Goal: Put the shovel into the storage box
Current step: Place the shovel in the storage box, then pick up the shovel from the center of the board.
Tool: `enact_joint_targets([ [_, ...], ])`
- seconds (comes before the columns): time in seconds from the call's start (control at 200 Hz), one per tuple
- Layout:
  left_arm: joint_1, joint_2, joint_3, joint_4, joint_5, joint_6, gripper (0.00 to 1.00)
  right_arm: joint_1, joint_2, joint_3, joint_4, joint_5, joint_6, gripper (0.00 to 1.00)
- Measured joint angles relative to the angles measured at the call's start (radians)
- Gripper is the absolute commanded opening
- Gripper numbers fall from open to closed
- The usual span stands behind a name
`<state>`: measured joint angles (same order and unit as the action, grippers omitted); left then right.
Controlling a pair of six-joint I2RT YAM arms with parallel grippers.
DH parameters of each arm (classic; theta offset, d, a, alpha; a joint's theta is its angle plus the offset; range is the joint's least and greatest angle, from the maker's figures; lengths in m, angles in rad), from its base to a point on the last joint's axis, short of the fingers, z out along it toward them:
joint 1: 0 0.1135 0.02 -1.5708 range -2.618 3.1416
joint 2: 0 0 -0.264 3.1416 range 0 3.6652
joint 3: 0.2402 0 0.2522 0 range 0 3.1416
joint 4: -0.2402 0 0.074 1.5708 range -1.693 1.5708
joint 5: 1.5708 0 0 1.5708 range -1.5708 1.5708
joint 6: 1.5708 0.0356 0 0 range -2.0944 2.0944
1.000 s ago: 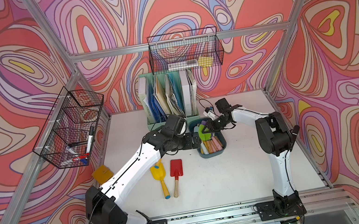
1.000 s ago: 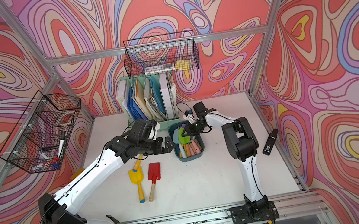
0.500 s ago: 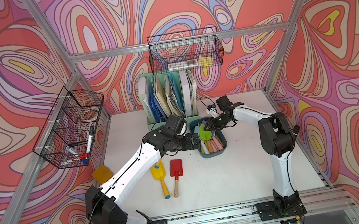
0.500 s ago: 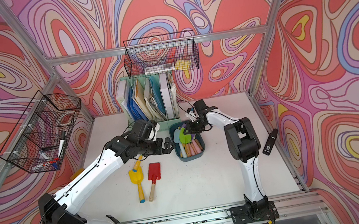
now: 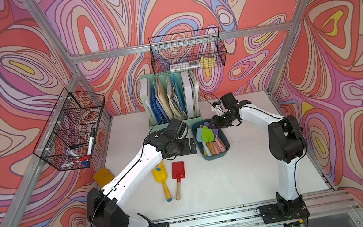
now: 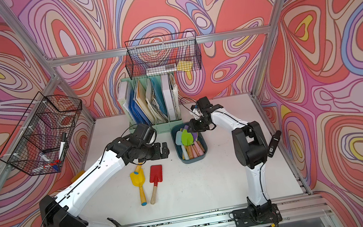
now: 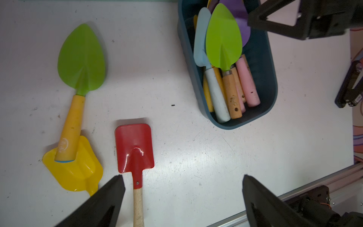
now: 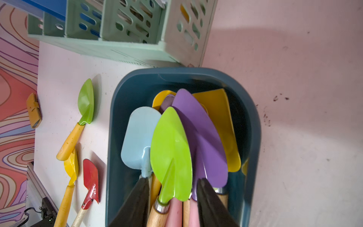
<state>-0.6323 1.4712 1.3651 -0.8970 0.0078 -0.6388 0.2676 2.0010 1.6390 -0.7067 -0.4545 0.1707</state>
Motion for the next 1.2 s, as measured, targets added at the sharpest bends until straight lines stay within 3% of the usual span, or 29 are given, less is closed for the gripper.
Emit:
enact_joint_targets([
  [0.325,0.169,0.019,-0.1,-0.071,-0.032,-0.008,0.98,0.0,-0.165,-0.003,-0.031,0.023,0.01,0.39],
  [0.646,0.328,0.167,-0.114,-0.084,-0.035,0.029,0.96,0.015,-0.301,-0.087,-0.034,0.04,0.035,0.36],
  [1.197,0.38,0.396,-0.032,-0.068,-0.003,0.09,0.88,0.048,-0.394,-0.234,-0.014,0.055,0.085,0.33],
])
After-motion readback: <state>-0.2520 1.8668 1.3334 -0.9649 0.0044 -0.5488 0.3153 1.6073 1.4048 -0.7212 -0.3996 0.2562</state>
